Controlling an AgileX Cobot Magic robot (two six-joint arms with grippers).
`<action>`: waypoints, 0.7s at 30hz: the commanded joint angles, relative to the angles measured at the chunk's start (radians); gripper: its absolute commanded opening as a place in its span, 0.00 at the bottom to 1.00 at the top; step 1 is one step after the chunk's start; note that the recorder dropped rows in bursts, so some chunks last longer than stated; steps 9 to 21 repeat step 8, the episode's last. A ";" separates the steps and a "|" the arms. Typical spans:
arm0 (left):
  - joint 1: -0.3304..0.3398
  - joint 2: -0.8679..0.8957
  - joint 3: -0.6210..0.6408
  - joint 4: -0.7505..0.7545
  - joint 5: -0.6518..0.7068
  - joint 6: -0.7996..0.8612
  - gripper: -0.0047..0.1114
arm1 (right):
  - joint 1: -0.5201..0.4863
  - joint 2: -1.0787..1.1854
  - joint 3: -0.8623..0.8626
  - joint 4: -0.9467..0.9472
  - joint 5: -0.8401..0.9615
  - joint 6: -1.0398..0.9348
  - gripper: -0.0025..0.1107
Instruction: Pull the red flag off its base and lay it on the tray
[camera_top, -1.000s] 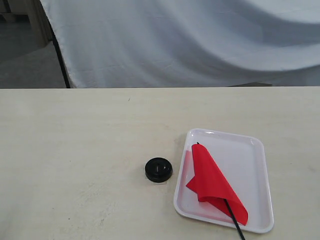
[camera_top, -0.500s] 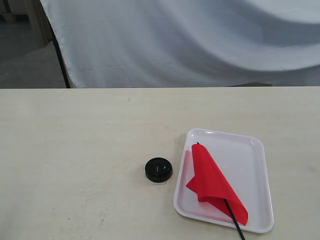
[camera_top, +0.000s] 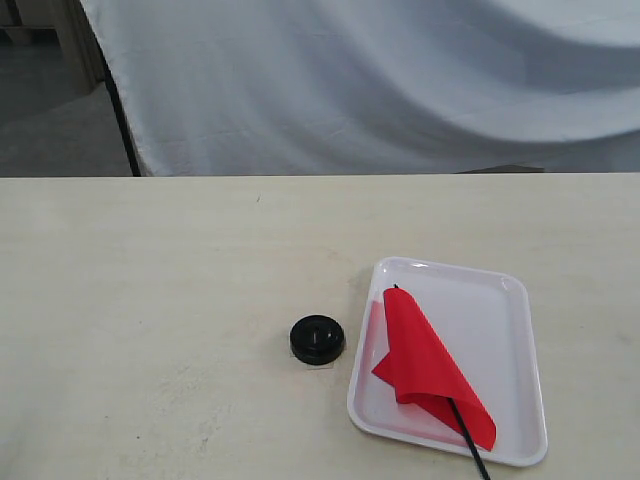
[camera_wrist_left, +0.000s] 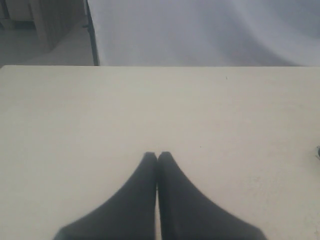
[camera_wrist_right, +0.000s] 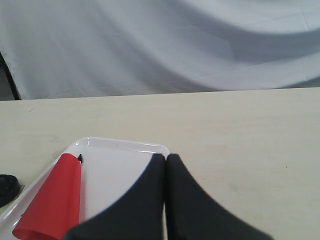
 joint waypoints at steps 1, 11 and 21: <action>-0.004 -0.001 0.002 0.000 0.000 0.001 0.04 | 0.006 -0.004 0.002 -0.009 -0.001 0.002 0.02; -0.004 -0.001 0.002 0.000 0.000 0.001 0.04 | 0.006 -0.004 0.002 -0.009 -0.001 0.002 0.02; -0.004 -0.001 0.002 0.000 0.000 0.001 0.04 | 0.006 -0.004 0.002 -0.009 -0.001 0.002 0.02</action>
